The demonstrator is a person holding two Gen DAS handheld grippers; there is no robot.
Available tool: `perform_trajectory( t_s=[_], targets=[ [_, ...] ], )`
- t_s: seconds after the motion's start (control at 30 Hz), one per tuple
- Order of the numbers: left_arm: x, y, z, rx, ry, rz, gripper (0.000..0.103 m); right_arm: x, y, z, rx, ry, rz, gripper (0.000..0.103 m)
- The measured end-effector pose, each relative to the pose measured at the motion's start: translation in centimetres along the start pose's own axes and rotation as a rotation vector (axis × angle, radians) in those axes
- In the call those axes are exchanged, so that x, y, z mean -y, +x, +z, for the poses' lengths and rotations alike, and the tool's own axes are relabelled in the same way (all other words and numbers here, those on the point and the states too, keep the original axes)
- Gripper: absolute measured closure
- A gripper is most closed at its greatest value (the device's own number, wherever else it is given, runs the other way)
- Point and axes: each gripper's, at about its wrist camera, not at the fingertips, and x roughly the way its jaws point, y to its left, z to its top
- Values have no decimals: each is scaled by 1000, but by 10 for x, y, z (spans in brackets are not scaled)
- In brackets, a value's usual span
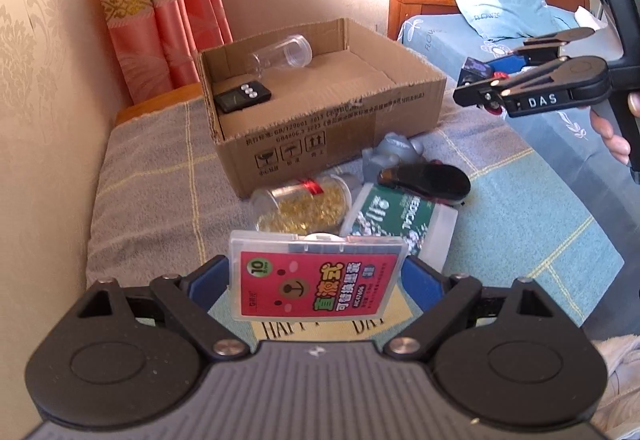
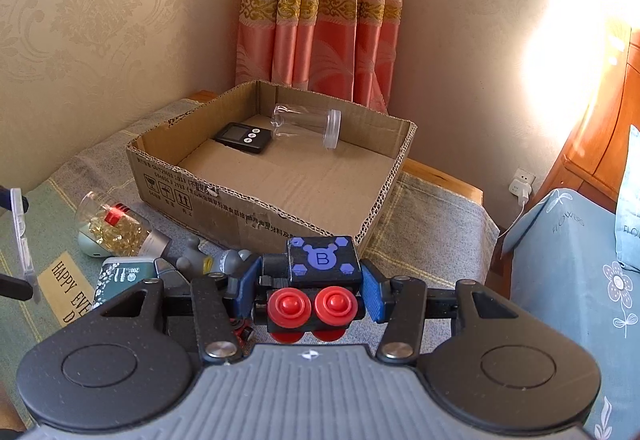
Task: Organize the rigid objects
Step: 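Lift the card case with the left gripper while the right gripper lifts the toy car, then drop the card case into the box with the left gripper while the right gripper releases the car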
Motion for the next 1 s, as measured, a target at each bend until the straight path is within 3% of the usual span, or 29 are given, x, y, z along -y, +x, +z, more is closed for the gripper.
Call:
perform_trajectory(
  t_s=[0.27,0.47,0.8,0.9,1.0],
  targets=[
    [-11,4,69,87,69,46,11,-3,-5,22,47,-1,24,46],
    [-18,31,111,76,78,37,11,-1,-8,35,66,7,26,46],
    [-24,94,146,-44,101,33,10,-4,-17,49,94,-7,10,46],
    [-30,111,154,-40,56,105,10,-4,-19,52,99,-4,7,46],
    [-38,111,152,-24,-7,80,10,-7,-18,53,95,-11,3,46]
  ],
)
